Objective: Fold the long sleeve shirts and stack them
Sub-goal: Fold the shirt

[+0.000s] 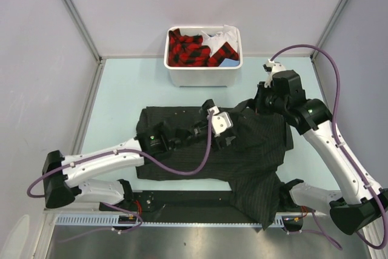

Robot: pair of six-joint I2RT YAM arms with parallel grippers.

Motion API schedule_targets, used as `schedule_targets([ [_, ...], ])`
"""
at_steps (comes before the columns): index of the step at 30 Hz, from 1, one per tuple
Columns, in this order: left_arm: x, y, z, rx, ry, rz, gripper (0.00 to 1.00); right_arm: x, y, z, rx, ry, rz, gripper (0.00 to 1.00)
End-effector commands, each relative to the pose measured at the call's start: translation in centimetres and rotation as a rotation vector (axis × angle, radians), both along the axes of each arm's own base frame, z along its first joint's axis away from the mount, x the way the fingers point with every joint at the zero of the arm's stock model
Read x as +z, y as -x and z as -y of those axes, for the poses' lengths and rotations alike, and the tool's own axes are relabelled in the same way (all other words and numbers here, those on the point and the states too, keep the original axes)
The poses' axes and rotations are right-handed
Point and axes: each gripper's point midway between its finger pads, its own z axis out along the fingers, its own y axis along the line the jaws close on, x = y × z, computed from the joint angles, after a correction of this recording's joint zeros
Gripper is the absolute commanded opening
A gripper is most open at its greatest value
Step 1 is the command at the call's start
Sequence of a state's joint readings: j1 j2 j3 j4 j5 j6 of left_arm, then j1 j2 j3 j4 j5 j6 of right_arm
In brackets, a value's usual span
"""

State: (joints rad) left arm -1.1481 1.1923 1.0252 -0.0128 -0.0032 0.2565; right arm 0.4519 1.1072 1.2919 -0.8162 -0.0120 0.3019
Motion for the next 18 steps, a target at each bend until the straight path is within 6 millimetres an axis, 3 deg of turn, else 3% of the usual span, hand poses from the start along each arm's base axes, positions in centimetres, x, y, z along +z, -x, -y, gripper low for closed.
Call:
schedule_targets([
  [1,3.5,-3.9,0.4,0.134,0.048,0.217,0.99,2.9,-0.3,-0.3,-0.029,-0.051,0.077,0.00],
  [2,4.2,-4.3,0.7,0.140,0.048,0.240,0.99,2.9,0.2,-0.5,-0.018,-0.056,0.080,0.00],
  [9,3.7,-5.5,3.4,0.137,0.010,0.272,0.99,3.7,0.9,-1.7,0.045,-0.068,0.125,0.00],
  [11,3.8,-5.8,4.0,0.141,0.009,0.274,0.92,4.0,1.1,-2.0,0.070,-0.063,0.147,0.00],
  [12,3.9,-6.1,4.0,0.149,0.010,0.270,0.83,4.2,1.3,-2.2,0.084,-0.062,0.158,0.00],
  [13,4.0,-6.1,4.1,0.140,0.015,0.263,0.61,4.4,1.3,-2.2,0.100,-0.049,0.179,0.00],
  [14,4.9,-6.3,4.2,0.145,0.044,0.233,0.46,4.6,1.5,-2.6,0.131,-0.055,0.189,0.00],
  [15,4.6,-7.0,3.8,0.160,0.041,0.200,0.09,5.1,1.7,-2.6,0.150,-0.055,0.216,0.00],
  [16,4.7,-7.1,3.8,0.166,0.075,0.130,0.00,5.8,1.3,-2.5,0.174,-0.028,0.268,0.02],
  [17,5.7,-8.0,3.2,0.171,0.106,0.098,0.00,6.3,0.9,-2.1,0.163,-0.017,0.296,0.20],
  [18,6.6,-7.9,2.7,0.155,0.142,0.065,0.00,7.4,0.2,-0.9,0.136,-0.012,0.327,0.28],
])
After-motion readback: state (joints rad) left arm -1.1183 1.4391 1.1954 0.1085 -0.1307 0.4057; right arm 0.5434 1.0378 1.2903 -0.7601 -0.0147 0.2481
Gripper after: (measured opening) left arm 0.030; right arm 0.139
